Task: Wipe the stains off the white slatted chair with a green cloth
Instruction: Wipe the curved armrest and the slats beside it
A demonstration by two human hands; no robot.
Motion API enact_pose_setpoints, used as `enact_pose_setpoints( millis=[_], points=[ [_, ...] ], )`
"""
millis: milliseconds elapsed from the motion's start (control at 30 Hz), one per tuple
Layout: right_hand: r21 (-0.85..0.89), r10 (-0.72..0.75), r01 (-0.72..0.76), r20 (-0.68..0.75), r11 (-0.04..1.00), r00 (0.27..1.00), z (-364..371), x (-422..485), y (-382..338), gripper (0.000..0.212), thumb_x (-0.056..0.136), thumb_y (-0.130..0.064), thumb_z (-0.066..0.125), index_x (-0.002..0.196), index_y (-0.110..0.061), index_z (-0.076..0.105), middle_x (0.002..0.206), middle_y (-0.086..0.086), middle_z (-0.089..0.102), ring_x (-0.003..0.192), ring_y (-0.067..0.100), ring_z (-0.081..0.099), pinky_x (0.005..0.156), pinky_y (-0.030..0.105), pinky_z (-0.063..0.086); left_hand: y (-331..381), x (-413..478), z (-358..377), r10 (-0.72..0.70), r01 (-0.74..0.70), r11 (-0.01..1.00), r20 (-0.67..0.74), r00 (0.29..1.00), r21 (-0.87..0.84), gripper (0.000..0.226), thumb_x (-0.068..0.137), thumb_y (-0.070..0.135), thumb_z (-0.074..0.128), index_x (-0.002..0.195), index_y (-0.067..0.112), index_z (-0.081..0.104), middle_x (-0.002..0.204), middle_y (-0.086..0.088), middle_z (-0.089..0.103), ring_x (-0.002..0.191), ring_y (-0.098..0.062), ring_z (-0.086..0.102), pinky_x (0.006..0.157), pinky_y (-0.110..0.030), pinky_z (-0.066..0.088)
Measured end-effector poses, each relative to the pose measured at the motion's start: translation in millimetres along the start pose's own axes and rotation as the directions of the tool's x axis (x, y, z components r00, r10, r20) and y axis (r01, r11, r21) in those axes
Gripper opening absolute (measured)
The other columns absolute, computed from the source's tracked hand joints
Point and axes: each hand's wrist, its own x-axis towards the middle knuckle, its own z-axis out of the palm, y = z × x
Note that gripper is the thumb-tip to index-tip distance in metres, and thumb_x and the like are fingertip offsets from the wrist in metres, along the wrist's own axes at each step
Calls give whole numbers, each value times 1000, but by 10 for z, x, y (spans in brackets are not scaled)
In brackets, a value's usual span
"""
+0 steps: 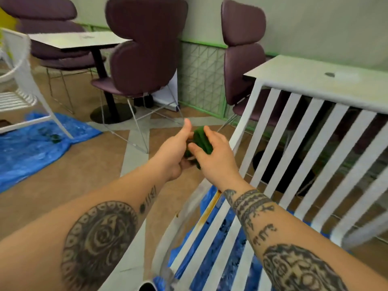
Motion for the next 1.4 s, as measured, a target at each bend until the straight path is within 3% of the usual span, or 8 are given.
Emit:
enact_pose_setpoints(
  millis=[167, 367, 467, 600, 800, 933, 1300, 1400],
  points=[
    [-289, -54, 69, 60, 955, 997, -93, -18, 169, 44, 97, -12, 63, 138, -27, 61, 127, -4, 58, 120, 17, 54, 101, 21, 40, -118, -243, -299, -145, 143, 950, -11, 989, 276, 73, 94, 76, 34, 111, 18, 74, 105, -1, 78, 104, -25, 71, 93, -46, 56],
    [-439, 114, 15, 266, 899, 957, 100, -312, 517, 40, 94, -9, 61, 118, -40, 68, 115, -3, 63, 112, 24, 55, 97, 37, 51, -530, -406, -638, -378, 365, 842, -48, 924, 397, 36, 102, 40, 52, 129, 19, 64, 112, -5, 75, 96, -29, 73, 91, -47, 58],
    [-451, 66, 73, 285, 889, 956, 106, -467, 468, 54, 92, 11, 48, 129, -25, 66, 124, 0, 58, 115, 15, 37, 98, 18, 37, -646, -536, -724, -485, 444, 844, 74, 872, 301, 41, 103, 42, 48, 123, 14, 68, 118, -6, 73, 85, -28, 73, 91, -47, 55],
    [-475, -4, 213, 403, 854, 915, 180, -639, 313, 35, 97, 1, 53, 122, -20, 66, 109, -2, 61, 113, 22, 38, 92, 29, 36, -746, -648, -828, -481, 483, 875, 99, 871, 4, 86, 93, 79, 23, 143, 13, 46, 122, -13, 72, 104, -36, 71, 86, -47, 55],
    [-452, -47, 271, 447, 850, 893, 264, -899, 201, 24, 98, -7, 55, 112, -23, 66, 105, -6, 58, 108, 18, 38, 95, 37, 41, -818, -817, -746, -441, 439, 888, 12, 897, -135, 104, 84, 89, 9, 159, 17, 20, 107, -18, 73, 65, -30, 72, 57, -36, 58],
    [-368, -104, 301, 469, 880, 877, 267, -1149, 193, 40, 91, 0, 55, 117, -29, 66, 118, -9, 61, 111, 17, 41, 99, 32, 39, -795, -863, -720, -430, 426, 896, -8, 903, -123, 106, 81, 91, 10, 151, 19, 42, 152, -12, 47, 114, -41, 62, 86, -52, 51],
    [-279, -230, 540, 684, 794, 692, 332, -1698, 18, 44, 90, 0, 53, 125, -24, 67, 122, -4, 66, 120, 20, 45, 103, 41, 45, -712, -933, -658, -303, 315, 937, -95, 948, 154, 96, 83, 89, 6, 136, 28, 58, 154, -1, 47, 139, -31, 45, 119, -64, 9],
    [-229, -221, 452, 633, 862, 742, 147, -1624, -34, 46, 91, -1, 52, 125, -29, 66, 119, -7, 66, 110, 15, 49, 98, 35, 46, -718, -911, -690, -286, 297, 949, -104, 952, 107, 94, 84, 89, 10, 135, 28, 60, 154, -1, 46, 136, -31, 47, 118, -64, 20]
  ],
)
